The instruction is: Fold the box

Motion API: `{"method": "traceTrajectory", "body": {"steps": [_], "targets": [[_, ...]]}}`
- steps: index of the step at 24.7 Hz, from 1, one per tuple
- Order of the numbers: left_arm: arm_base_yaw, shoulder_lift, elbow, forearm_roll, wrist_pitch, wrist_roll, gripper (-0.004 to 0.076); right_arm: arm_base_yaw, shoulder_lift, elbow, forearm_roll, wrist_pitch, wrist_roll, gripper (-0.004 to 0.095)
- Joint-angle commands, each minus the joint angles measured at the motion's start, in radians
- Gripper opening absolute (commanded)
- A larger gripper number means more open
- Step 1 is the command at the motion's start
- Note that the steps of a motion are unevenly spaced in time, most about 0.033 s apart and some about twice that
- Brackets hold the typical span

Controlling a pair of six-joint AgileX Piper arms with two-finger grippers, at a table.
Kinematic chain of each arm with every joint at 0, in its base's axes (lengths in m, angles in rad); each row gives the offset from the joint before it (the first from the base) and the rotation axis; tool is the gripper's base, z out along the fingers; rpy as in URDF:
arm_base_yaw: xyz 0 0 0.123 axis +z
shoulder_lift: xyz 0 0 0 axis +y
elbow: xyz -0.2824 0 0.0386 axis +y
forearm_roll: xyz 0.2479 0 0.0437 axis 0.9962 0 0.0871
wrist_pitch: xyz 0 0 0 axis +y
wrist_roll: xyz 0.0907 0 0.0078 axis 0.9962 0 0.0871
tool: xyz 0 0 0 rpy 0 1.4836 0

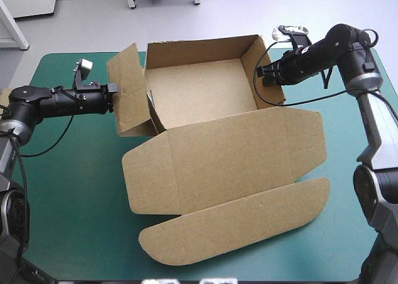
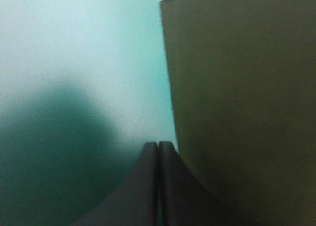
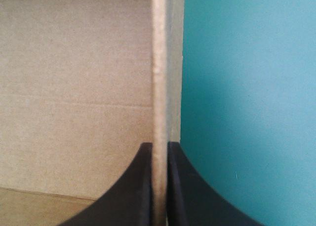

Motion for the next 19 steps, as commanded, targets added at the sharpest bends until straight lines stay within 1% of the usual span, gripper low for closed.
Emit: {"method": "traceTrajectory", "body": {"steps": [1,4,6,8,11,12,19], "targets": [[-0.005,-0.050,-0.034,-0.096,0.096,-0.012,-0.0008,0.008,-0.049,-0.034,0.051,-0.004,0.010,-0.0013],[-0.005,-0.050,-0.034,-0.096,0.096,-0.012,0.0006,0.011,-0.049,-0.034,0.037,-0.013,0.010,-0.0013],[-0.005,-0.050,-0.034,-0.101,0.096,-0.014,0.0051,0.011,-0.048,-0.034,0.029,-0.015,0.010,-0.0013],[-0.005,-0.052,-0.034,-0.116,0.096,-0.014,0.0124,0.011,-0.048,-0.034,0.006,-0.015,0.013,-0.0013],[-0.005,-0.059,-0.034,-0.155,0.096,-0.014,0.0204,0.011,-0.041,-0.034,0.004,-0.009,0.018,-0.0013],[-0.005,-0.060,-0.034,-0.159,0.096,-0.014,0.0214,0.011,-0.033,-0.034,0.004,-0.009,0.020,-0.0013],[-0.015,-0.080,-0.034,-0.181,0.098,-0.038,0.0215,0.011,-0.017,-0.034,-0.003,-0.013,0.024,-0.0013]]}}
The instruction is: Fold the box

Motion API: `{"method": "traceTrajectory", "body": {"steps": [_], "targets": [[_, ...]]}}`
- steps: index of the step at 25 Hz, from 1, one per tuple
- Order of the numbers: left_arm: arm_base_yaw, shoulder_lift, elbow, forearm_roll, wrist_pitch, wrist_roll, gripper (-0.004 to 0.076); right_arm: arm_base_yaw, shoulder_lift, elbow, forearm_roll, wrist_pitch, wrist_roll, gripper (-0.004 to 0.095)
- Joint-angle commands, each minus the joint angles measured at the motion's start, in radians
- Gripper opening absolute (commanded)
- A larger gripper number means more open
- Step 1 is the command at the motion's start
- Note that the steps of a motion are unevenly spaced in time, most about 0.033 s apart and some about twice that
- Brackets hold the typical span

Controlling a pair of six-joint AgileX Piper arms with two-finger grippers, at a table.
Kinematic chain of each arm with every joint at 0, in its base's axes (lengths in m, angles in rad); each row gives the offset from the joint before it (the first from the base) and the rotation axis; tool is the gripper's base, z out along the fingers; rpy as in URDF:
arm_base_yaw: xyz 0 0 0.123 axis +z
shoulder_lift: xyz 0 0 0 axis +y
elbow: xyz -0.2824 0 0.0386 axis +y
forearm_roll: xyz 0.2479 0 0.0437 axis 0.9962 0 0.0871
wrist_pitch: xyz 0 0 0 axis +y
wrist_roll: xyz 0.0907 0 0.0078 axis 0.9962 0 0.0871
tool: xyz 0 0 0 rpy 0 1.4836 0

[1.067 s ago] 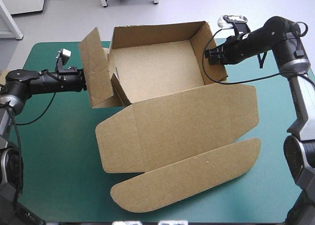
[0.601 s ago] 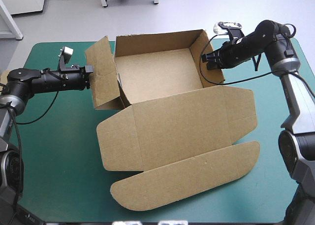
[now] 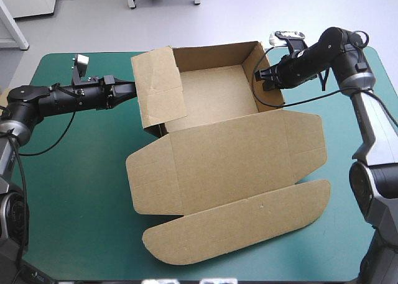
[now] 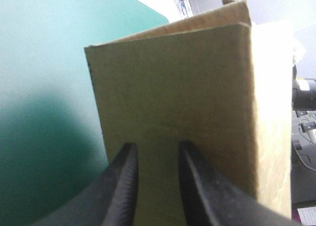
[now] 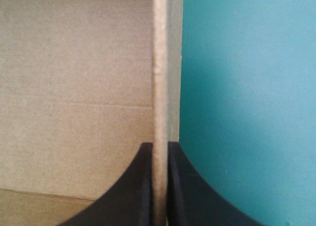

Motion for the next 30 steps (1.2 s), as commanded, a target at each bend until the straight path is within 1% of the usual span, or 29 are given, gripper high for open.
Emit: {"method": "traceTrajectory", "body": {"steps": [1,3,4,5,6,8,12,17,22,24,26,30], "targets": [[-0.023,-0.074,-0.034,-0.090,0.100,-0.001,0.0216,-0.001,-0.052,-0.034,0.046,-0.015,0.008,-0.0013],[-0.035,-0.081,-0.041,-0.088,0.100,-0.003,0.0284,-0.001,-0.050,-0.034,0.044,-0.015,0.010,-0.0013],[-0.042,-0.081,-0.046,-0.088,0.100,-0.003,0.0363,-0.001,-0.047,-0.034,0.044,-0.014,0.010,-0.0013],[-0.047,-0.081,-0.049,-0.090,0.100,-0.008,0.0414,-0.001,-0.047,-0.034,0.044,-0.011,0.010,-0.0013],[-0.051,-0.081,-0.053,-0.088,0.098,-0.028,0.0495,-0.001,-0.045,-0.034,0.046,-0.008,0.010,-0.0013],[-0.060,-0.081,-0.053,-0.088,0.098,-0.030,0.0533,-0.001,-0.045,-0.034,0.046,-0.008,0.010,-0.0013],[-0.071,-0.081,-0.054,-0.091,0.093,-0.030,0.0533,-0.001,-0.043,-0.034,0.046,-0.008,0.010,-0.0013],[-0.105,-0.081,-0.054,-0.084,0.047,-0.037,0.0533,-0.001,-0.037,-0.034,0.041,-0.003,0.021,-0.0013],[-0.149,-0.081,-0.059,-0.066,-0.007,-0.042,0.0533,0.001,-0.037,-0.034,0.011,-0.013,0.046,-0.0011],[-0.165,-0.081,-0.082,-0.009,-0.030,-0.071,0.0533,0.012,-0.037,-0.034,-0.027,-0.013,0.063,-0.0011],[-0.189,-0.081,-0.129,0.106,-0.073,-0.130,0.0533,0.029,-0.037,-0.034,-0.066,-0.015,0.075,-0.0011],[-0.234,-0.081,-0.209,0.302,-0.141,-0.251,0.0533,0.051,-0.037,-0.034,-0.069,-0.036,0.083,-0.0011]]}}
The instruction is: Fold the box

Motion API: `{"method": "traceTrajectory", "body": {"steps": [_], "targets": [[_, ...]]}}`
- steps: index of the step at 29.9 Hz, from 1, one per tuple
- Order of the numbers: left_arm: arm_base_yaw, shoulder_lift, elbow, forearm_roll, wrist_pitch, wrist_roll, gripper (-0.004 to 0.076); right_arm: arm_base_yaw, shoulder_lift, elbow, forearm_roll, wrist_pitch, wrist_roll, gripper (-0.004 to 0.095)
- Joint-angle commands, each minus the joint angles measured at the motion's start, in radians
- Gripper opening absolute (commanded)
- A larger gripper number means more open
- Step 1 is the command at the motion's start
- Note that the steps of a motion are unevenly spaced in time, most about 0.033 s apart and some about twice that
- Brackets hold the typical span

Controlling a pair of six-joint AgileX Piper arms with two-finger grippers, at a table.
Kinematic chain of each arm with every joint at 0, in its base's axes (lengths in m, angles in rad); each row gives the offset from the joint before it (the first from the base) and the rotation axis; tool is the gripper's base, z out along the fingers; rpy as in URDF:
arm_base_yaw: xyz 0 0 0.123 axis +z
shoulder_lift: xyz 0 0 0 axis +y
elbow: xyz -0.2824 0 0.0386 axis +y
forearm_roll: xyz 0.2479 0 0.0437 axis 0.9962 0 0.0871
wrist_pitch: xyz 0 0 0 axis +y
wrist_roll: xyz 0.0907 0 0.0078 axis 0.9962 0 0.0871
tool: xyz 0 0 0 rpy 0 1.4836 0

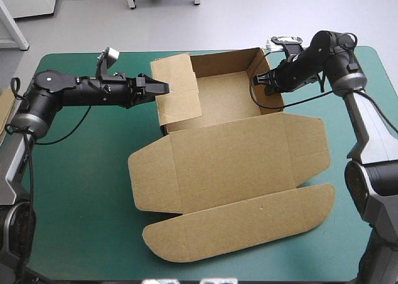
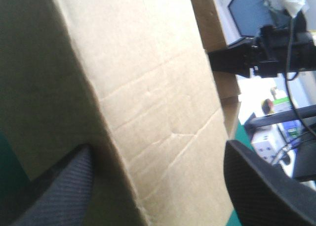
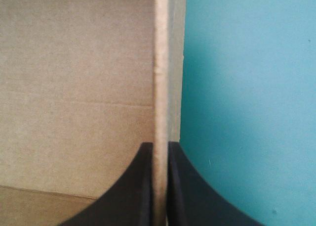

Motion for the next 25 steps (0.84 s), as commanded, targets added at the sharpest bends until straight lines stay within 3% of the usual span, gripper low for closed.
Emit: {"method": "traceTrajectory", "body": {"steps": [1,11,25], "targets": [[-0.043,-0.049,-0.088,0.103,-0.055,-0.120,0.0533,0.017,-0.057,-0.034,0.040,-0.037,0.017,-0.0011],[-0.157,-0.035,-0.111,0.445,-0.175,-0.406,0.0533,0.067,-0.057,-0.034,0.030,-0.065,0.049,-0.0011],[-0.285,-0.005,-0.165,1.013,-0.151,-0.761,0.0494,0.152,-0.057,-0.038,-0.044,-0.080,0.103,-0.0007]]}}
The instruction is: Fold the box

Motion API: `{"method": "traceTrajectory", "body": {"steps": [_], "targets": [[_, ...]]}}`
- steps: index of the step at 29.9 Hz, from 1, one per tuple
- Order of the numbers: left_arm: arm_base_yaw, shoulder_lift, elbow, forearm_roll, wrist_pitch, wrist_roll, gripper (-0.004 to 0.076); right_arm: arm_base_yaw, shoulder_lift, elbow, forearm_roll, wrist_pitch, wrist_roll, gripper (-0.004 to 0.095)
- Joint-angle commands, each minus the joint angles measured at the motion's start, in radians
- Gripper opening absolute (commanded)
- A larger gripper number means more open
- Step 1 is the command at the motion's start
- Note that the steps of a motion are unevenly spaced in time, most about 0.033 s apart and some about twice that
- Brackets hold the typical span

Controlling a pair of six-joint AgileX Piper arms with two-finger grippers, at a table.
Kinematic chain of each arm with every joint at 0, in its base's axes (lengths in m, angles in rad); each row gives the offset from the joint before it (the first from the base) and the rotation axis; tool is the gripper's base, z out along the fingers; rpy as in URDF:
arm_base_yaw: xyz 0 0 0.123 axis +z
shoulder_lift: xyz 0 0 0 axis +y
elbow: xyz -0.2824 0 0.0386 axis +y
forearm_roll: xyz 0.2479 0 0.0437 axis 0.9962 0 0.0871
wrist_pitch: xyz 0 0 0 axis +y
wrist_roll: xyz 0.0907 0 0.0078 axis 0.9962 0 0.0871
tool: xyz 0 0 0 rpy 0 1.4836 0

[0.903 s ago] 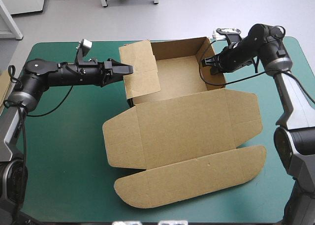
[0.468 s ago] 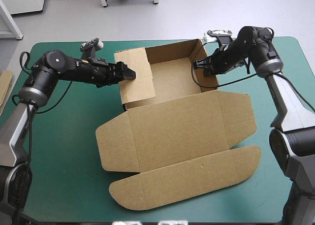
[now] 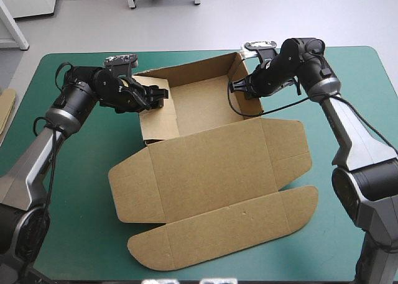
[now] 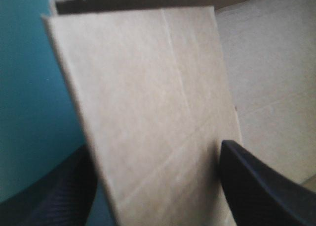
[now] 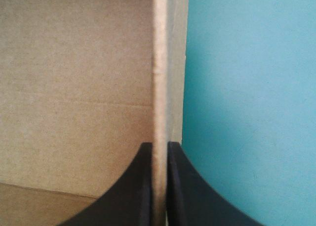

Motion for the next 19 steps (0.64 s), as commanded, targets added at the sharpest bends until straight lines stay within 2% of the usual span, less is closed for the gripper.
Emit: {"method": "traceTrajectory", "body": {"steps": [1,7,14,17,19], "targets": [[-0.014,-0.035,-0.038,0.078,-0.004,-0.067,0.0494,0.004,-0.058,-0.040,0.040,-0.033,0.017,-0.0007],[-0.014,-0.014,-0.038,0.146,0.084,-0.137,0.0494,0.004,-0.066,-0.082,0.028,-0.042,0.031,-0.0007],[-0.014,-0.014,-0.051,0.142,0.092,-0.191,0.0487,0.004,-0.066,-0.095,0.015,-0.045,0.033,-0.0003],[-0.014,-0.014,-0.077,0.128,0.096,-0.224,0.0398,0.004,-0.062,-0.095,0.012,-0.048,0.033,-0.0003],[-0.014,-0.014,-0.095,0.114,0.091,-0.224,0.0298,0.004,-0.058,-0.095,0.012,-0.048,0.033,-0.0003]]}}
